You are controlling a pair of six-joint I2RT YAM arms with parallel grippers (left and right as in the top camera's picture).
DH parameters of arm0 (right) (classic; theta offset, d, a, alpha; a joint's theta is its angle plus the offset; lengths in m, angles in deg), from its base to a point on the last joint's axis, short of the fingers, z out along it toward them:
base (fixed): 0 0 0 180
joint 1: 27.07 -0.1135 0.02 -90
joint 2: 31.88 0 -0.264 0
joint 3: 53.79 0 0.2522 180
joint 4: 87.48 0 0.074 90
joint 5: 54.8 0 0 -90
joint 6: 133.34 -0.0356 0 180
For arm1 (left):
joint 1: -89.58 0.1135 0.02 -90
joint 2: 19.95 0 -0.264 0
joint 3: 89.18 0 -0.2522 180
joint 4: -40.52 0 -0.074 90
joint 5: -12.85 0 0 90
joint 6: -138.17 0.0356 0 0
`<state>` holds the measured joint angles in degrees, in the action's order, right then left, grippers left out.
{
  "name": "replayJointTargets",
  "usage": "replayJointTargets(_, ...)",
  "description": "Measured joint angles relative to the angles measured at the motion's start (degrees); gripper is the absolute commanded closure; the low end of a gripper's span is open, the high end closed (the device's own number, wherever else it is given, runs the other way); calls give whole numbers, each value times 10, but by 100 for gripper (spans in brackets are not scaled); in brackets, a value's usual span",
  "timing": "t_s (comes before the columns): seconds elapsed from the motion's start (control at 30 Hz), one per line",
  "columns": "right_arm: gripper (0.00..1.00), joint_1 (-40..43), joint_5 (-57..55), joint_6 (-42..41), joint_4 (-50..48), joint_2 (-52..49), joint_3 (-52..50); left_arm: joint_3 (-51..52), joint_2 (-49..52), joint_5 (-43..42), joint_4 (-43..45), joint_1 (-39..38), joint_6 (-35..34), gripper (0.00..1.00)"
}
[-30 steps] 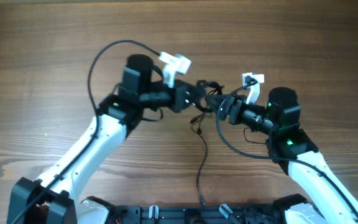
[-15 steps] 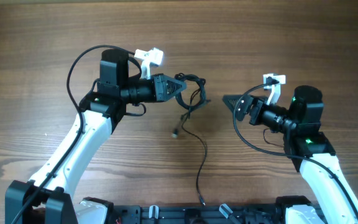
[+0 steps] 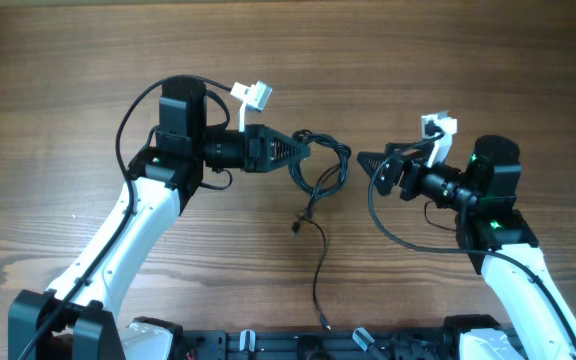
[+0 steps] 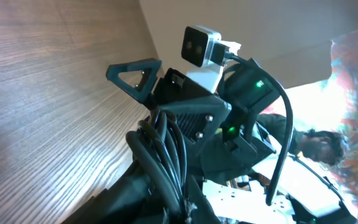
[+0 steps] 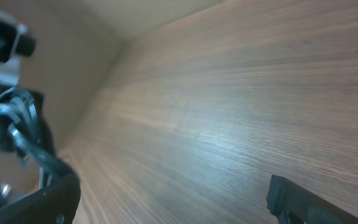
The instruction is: Untangle cables
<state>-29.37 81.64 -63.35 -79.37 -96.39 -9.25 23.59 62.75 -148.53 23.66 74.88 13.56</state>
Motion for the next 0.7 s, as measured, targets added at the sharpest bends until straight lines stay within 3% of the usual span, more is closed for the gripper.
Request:
replayJointTargets(0.27, 4, -14, 31, 35, 0, -9, 0, 0, 0, -8, 1, -2, 0, 96)
replayJointTargets(0.43, 4, -34, 38, 0, -27, -51, 0, 0, 0, -10, 5, -3, 0, 96)
replayJointTargets(0.7, 4, -35, 108, -100, -198, -166, -2, 0, 0, -5, 10, -3, 0, 96)
